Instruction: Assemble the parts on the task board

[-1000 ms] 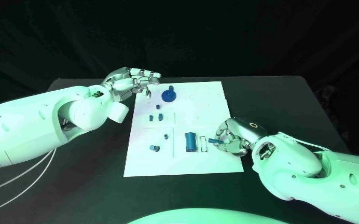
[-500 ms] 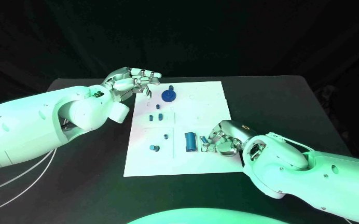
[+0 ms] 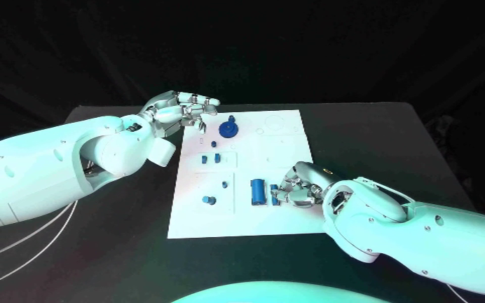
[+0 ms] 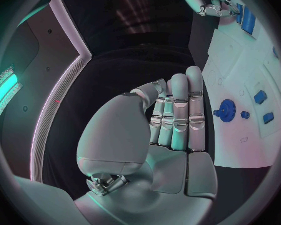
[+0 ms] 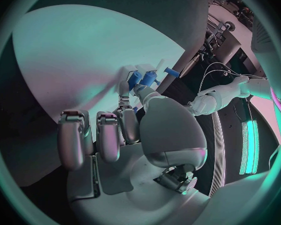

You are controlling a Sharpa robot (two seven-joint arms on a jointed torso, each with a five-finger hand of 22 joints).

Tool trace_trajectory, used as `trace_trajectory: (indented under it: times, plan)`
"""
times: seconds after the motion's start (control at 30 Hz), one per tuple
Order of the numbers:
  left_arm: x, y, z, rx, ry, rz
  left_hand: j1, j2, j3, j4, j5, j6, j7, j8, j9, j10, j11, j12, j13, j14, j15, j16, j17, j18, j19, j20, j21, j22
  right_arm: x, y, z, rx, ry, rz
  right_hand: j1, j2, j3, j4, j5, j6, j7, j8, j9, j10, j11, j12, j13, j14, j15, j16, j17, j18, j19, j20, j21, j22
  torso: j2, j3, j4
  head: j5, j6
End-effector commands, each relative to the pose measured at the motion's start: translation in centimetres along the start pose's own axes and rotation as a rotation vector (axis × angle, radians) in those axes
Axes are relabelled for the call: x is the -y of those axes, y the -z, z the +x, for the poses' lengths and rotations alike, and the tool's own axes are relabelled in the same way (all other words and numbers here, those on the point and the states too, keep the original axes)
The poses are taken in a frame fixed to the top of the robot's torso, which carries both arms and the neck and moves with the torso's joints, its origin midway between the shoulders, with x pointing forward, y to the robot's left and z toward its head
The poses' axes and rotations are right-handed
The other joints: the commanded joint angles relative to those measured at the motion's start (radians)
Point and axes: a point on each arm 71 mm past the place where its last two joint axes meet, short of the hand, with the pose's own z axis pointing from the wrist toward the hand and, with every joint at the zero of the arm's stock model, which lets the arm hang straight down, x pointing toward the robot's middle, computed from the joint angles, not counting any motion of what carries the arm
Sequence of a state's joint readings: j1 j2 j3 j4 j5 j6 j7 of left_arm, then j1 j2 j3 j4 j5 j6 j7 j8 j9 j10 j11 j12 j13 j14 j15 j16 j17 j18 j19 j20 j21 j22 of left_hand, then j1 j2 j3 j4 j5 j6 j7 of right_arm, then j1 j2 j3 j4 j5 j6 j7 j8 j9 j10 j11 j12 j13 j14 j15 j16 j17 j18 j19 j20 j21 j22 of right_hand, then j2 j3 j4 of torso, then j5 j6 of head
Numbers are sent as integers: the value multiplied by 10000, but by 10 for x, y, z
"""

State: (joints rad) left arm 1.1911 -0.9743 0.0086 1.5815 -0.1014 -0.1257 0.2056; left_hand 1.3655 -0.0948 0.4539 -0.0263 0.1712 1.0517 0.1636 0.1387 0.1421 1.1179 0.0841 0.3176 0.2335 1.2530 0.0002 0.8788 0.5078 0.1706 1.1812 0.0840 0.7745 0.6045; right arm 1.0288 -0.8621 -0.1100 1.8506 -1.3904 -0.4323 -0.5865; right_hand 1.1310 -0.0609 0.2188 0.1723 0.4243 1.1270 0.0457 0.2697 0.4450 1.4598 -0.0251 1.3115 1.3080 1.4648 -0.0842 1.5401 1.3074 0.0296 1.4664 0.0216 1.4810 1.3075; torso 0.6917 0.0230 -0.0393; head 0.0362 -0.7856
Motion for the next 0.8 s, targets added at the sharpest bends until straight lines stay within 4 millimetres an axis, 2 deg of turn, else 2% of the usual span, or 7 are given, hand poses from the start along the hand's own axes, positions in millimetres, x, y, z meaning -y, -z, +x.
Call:
trace_trajectory:
  times: [0.03, 0.23, 0.4, 0.53, 0.8]
  plan:
    - [1, -1, 4, -276, 69, 33, -68, 55, -42, -19, -3, -72, -17, 35, -8, -64, -18, 27, 16, -71, 14, -10, -11, 136, -3, 30, -54, -12, 1, 0, 8, -451, -3, 140, -131, 20, -8, 80, 23, -20, -13, -10, -12, 74, -34, 67, 1087, 981, -74, 40, 2285, -118, 876, -72, 18, 2356, -6, -1, -13, -1, 7]
    - [1, 0, 4, -292, 67, 18, -66, 58, -41, -29, -1, -78, -15, 40, -8, -77, -17, 40, 16, -78, 15, -8, -14, 136, -3, 31, -62, -16, 0, 0, 8, -348, 85, 73, -270, -12, -120, 200, -78, -14, -16, 23, 15, 73, -37, 64, 1089, 979, -78, 31, 2273, -115, 873, -78, 1, 2352, 2, 5, -2, -20, 16]
    - [1, 0, 4, -296, 67, 10, -66, 57, -42, -29, -1, -80, -15, 39, -9, -78, -16, 40, 16, -79, 15, -8, -15, 136, -3, 31, -62, -16, -1, 3, 5, -122, 209, -82, -482, -141, -411, 381, -8, -25, -13, 65, 53, 71, -33, 61, 1095, 975, -78, 19, 2259, -110, 869, -83, -26, 2347, 3, 8, 2, -32, 0]
    - [1, 0, 3, -272, 61, 6, -69, 56, -43, -30, -1, -85, -12, 38, -10, -83, -14, 40, 15, -82, 16, -9, -16, 136, -4, 32, -64, -17, 2, 9, 1, 111, 341, -173, -442, -185, -487, 368, -51, -33, -22, 81, 68, 74, -39, 70, 1104, 976, -82, 21, 2262, -110, 868, -85, -29, 2347, 5, 7, 4, -15, -10]
    - [1, 1, 1, -241, 54, -3, -69, 56, -43, -30, -1, -85, -12, 38, -10, -83, -14, 40, 15, -82, 16, -9, -16, 136, -4, 32, -64, -17, 5, 19, -3, 321, 582, -386, -394, -239, -784, 432, -421, -32, -35, 151, 123, 90, -47, 104, 1135, 979, -90, 32, 2275, -114, 874, -92, -11, 2356, -7, 10, -27, 14, -23]
